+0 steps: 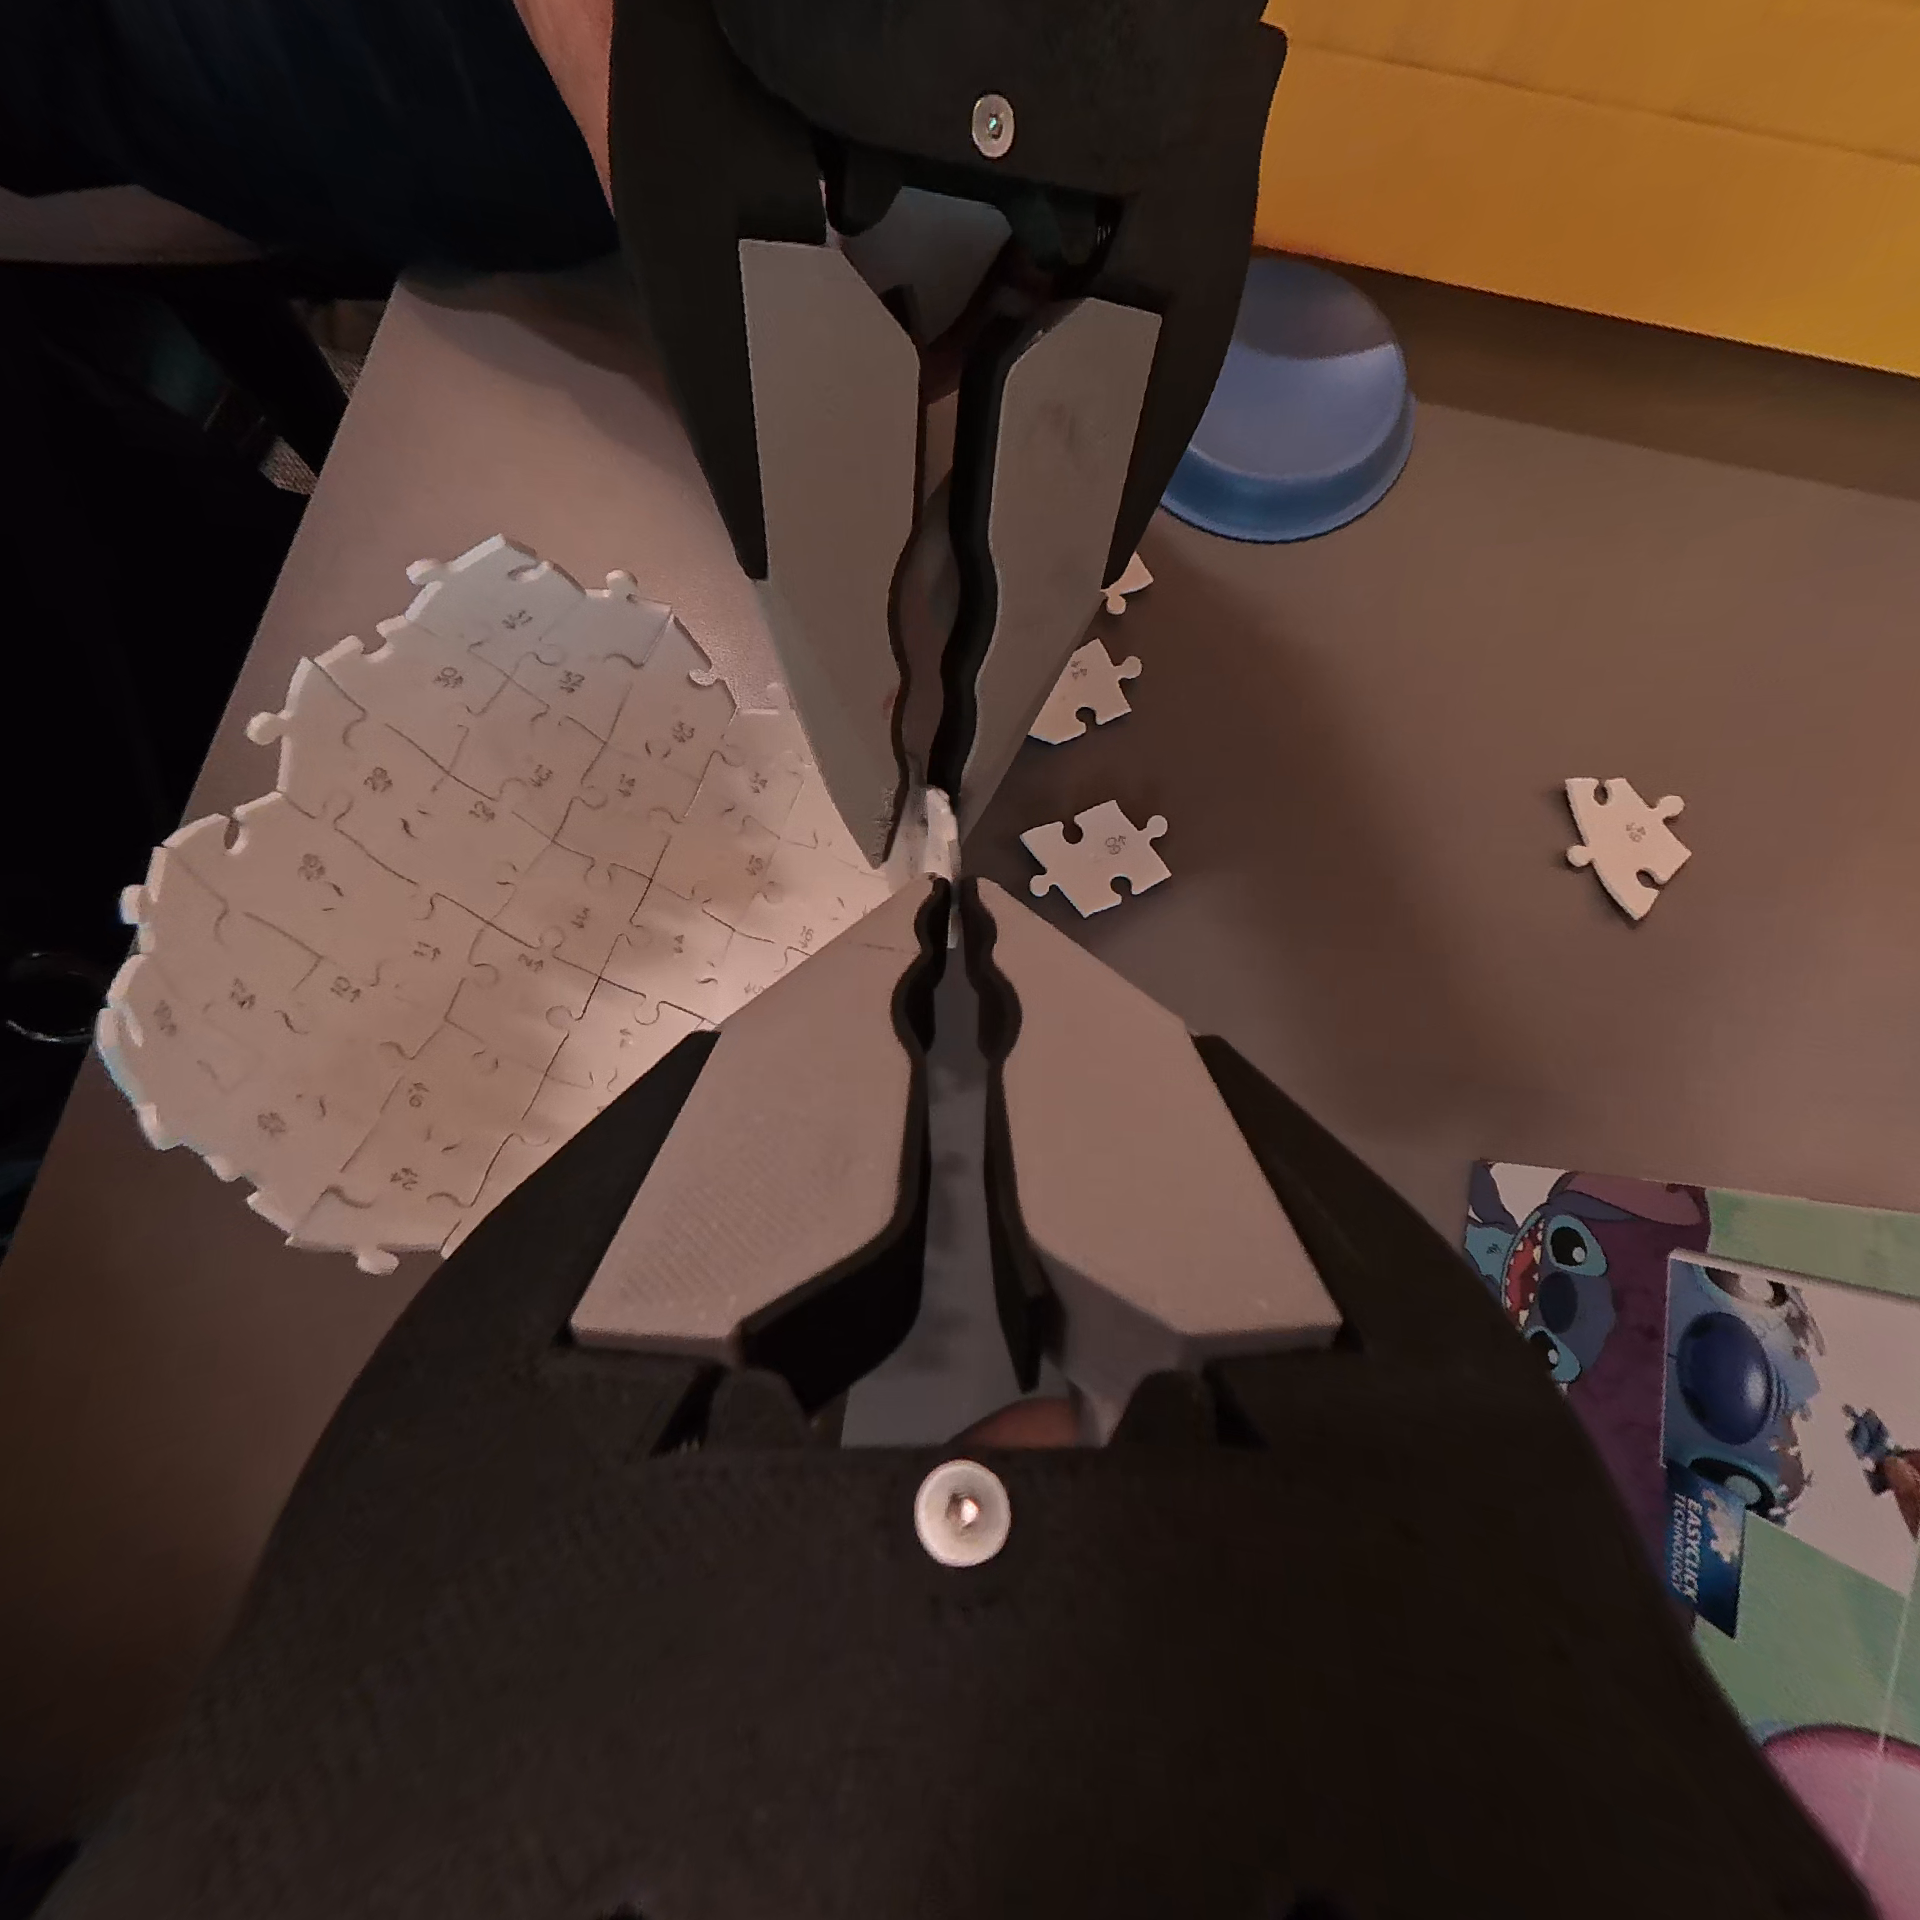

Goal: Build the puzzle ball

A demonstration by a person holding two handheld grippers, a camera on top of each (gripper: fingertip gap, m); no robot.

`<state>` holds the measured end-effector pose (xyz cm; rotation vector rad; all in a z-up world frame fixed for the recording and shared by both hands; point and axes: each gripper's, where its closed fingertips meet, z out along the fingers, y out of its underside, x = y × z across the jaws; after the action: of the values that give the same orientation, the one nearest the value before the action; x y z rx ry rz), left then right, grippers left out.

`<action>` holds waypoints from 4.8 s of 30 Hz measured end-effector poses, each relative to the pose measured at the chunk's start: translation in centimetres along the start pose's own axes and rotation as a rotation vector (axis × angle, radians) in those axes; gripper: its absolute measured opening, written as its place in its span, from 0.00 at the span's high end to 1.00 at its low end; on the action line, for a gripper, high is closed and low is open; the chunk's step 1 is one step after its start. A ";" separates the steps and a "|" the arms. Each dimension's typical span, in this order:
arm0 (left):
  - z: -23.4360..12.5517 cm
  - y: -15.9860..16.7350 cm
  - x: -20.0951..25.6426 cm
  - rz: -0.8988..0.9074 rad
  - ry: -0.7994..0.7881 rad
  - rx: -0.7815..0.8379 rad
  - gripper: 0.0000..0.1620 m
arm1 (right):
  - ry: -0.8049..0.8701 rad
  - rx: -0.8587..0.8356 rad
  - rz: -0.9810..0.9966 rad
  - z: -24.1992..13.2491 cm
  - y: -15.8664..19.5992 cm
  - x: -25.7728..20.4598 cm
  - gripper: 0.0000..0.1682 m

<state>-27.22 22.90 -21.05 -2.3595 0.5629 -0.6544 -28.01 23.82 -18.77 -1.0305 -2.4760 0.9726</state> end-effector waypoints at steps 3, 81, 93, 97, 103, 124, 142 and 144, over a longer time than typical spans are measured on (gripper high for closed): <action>-0.2 -0.1 0.2 0.003 0.015 0.006 0.94 | 0.000 0.004 0.003 -0.1 0.0 0.0 1.00; 0.0 -1.9 -1.2 0.150 -0.082 0.094 0.96 | 0.075 0.010 0.018 -0.9 0.1 1.2 1.00; 0.0 -2.1 -1.3 0.120 -0.078 0.108 0.99 | 0.050 0.035 0.038 -1.0 0.2 1.2 1.00; 0.0 -2.1 -1.3 0.114 -0.072 0.112 0.99 | 0.040 0.028 0.043 -0.6 0.5 1.2 0.97; 0.0 -2.0 -1.3 0.115 -0.077 0.107 0.99 | 0.016 0.034 0.041 0.1 0.4 1.0 1.00; 0.4 -0.7 -1.5 0.091 -0.057 0.035 0.98 | 0.030 0.036 0.037 0.2 0.3 1.2 1.00; 0.8 -0.2 -1.9 0.062 -0.052 0.010 0.96 | 0.068 0.020 0.029 0.4 0.4 1.8 1.00; 0.8 -0.2 -1.9 0.062 -0.050 0.010 0.95 | 0.069 0.021 0.031 0.4 0.4 1.8 1.00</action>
<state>-28.20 24.41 -22.09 -2.3330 0.6061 -0.5672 -29.28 25.12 -19.31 -1.0800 -2.3962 0.9530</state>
